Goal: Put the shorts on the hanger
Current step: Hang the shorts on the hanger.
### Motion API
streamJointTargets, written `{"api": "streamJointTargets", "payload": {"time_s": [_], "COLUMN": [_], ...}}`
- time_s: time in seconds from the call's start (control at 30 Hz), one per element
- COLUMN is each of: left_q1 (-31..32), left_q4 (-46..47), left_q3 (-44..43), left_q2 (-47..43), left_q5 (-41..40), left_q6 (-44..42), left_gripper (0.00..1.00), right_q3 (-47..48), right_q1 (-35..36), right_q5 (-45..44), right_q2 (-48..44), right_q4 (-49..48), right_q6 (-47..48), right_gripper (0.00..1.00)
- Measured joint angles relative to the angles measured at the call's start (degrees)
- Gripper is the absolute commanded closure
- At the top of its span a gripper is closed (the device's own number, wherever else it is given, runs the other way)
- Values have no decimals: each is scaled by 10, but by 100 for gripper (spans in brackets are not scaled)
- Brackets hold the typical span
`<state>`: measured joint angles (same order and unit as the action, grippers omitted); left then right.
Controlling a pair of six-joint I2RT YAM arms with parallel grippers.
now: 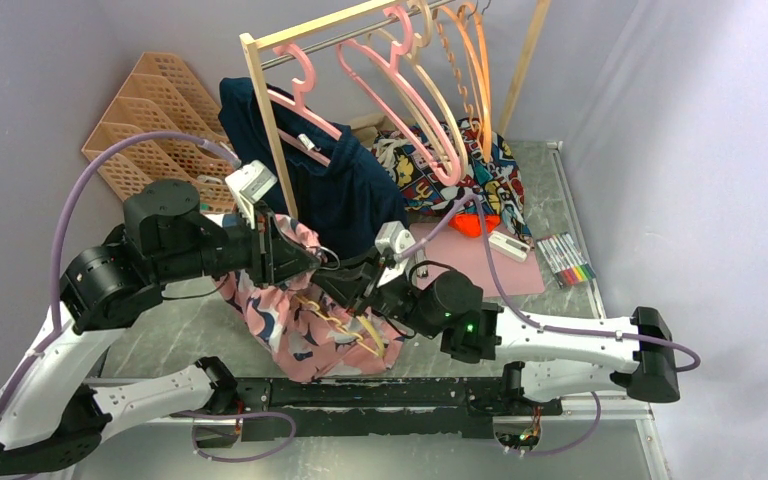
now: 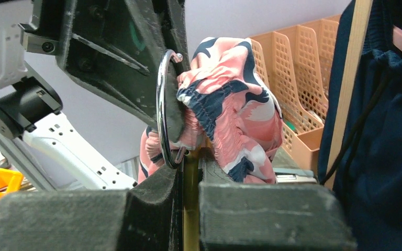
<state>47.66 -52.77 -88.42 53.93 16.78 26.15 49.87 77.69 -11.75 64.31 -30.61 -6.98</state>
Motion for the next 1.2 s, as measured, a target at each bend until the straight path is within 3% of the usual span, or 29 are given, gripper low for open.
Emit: {"api": "streamJointTargets", "payload": {"time_s": [0.03,0.13,0.2,0.23,0.77,1.03,1.2], "left_q1": [0,0,0,0,0,0,0], "left_q4": [3,15,21,23,35,37,28], "left_q3": [2,3,3,3,-95,-130,-133], "left_q2": [-2,-7,-14,-18,-91,-158,-170], "left_q5": [9,34,43,45,48,-22,-86], "left_q6": [1,5,7,6,-12,-87,-129], "left_gripper": [57,33,7,0,1,0,12], "right_q3": [-7,-20,-25,-27,-53,-50,-32], "right_q1": [0,0,0,0,0,0,0], "right_q5": [4,15,20,23,56,84,102], "right_q2": [-2,-6,-9,-10,-70,-172,-230], "right_q4": [-13,-38,-49,-55,-121,-33,50], "right_q6": [0,-1,-3,-4,-32,-10,5], "right_gripper": [100,100,100,100,100,100,100]}}
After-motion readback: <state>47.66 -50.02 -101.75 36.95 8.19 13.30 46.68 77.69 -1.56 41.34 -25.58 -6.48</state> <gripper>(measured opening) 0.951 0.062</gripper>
